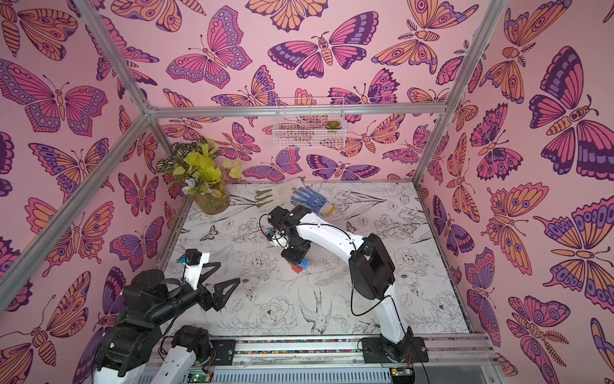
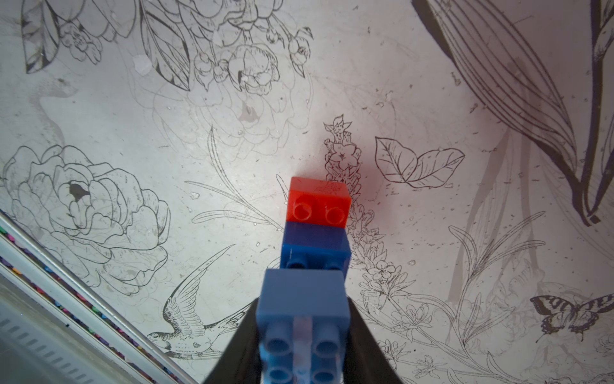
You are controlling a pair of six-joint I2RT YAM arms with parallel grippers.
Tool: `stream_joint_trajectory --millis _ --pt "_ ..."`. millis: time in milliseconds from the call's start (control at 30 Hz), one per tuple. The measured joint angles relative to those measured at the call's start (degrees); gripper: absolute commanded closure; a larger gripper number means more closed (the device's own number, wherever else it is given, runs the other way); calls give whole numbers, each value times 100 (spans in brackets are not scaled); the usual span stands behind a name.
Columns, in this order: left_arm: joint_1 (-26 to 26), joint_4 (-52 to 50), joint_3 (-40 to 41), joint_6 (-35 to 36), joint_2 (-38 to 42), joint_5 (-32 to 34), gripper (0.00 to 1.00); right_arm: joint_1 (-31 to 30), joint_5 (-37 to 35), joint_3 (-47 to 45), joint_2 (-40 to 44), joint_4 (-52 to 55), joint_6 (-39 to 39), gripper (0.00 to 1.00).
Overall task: Assemble the letter f with lego
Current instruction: Assemble the lego brick with the lego brick.
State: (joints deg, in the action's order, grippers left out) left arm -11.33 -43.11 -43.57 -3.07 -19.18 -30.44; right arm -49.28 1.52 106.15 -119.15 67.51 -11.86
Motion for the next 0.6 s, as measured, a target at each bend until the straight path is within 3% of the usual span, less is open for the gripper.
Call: stream_joint_trajectory --millis 600 --pt "0 0 0 0 0 0 1 57 22 0 -55 -39 -17 87"
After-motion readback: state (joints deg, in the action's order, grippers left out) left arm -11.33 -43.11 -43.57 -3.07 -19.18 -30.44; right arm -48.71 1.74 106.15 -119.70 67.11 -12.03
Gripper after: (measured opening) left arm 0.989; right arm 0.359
